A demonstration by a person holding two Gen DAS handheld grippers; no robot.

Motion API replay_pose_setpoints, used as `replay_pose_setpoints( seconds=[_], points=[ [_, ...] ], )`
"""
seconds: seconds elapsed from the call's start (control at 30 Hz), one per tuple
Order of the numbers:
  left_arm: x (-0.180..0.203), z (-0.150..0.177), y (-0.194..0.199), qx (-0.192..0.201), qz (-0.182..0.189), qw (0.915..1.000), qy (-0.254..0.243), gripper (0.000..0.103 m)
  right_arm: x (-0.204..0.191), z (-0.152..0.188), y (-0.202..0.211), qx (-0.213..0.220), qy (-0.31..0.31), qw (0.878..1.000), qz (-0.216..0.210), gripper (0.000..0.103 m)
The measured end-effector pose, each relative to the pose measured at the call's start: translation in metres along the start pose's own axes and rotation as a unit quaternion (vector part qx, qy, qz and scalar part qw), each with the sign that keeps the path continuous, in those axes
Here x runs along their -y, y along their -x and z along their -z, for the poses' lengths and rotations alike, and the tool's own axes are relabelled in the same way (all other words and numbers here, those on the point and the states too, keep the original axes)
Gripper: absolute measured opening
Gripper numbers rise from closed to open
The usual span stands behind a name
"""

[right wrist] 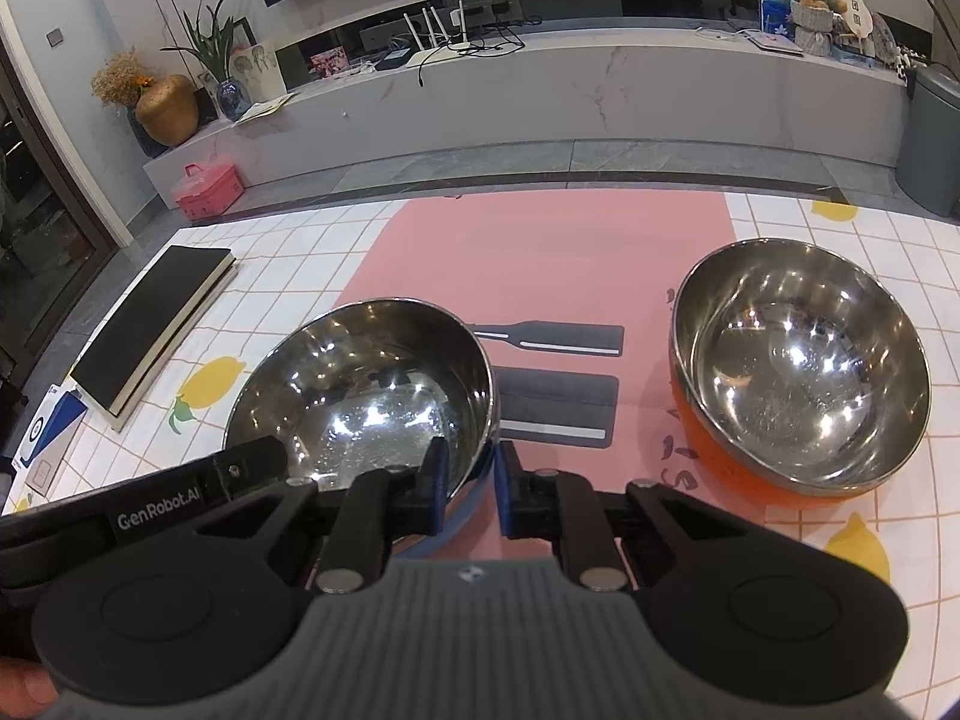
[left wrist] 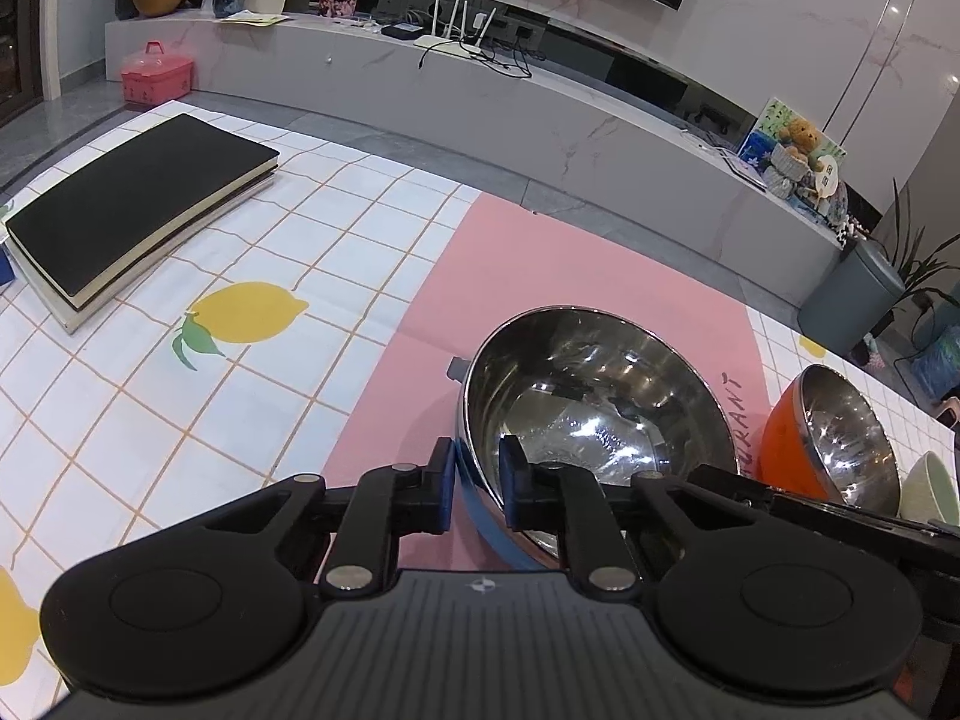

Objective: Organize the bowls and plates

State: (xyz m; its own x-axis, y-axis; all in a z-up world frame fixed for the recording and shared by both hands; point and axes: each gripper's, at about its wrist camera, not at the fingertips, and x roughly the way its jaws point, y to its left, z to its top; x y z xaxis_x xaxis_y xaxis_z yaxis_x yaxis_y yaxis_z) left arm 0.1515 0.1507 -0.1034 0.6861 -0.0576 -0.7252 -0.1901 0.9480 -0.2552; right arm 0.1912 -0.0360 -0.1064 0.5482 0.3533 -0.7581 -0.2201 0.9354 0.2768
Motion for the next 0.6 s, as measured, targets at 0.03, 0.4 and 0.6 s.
replay_pose_setpoints(
  seconds=[0.03,0.4,0.6],
  points=[
    [0.0,0.0,0.0,-0.001,-0.002,1.0,-0.001,0.016,0.001,-0.001,0.0,0.0,-0.003,1.0,-0.002,0.013],
    [-0.002,0.004,0.029,-0.001,0.002,1.0,0.007,0.015,-0.001,0.003,0.03,0.013,0.002,1.0,-0.013,0.01],
    [0.013,0.02,0.061,0.001,-0.003,1.0,-0.006,0.014,0.008,0.025,0.065,0.017,-0.007,1.0,-0.016,0.009]
  ],
)
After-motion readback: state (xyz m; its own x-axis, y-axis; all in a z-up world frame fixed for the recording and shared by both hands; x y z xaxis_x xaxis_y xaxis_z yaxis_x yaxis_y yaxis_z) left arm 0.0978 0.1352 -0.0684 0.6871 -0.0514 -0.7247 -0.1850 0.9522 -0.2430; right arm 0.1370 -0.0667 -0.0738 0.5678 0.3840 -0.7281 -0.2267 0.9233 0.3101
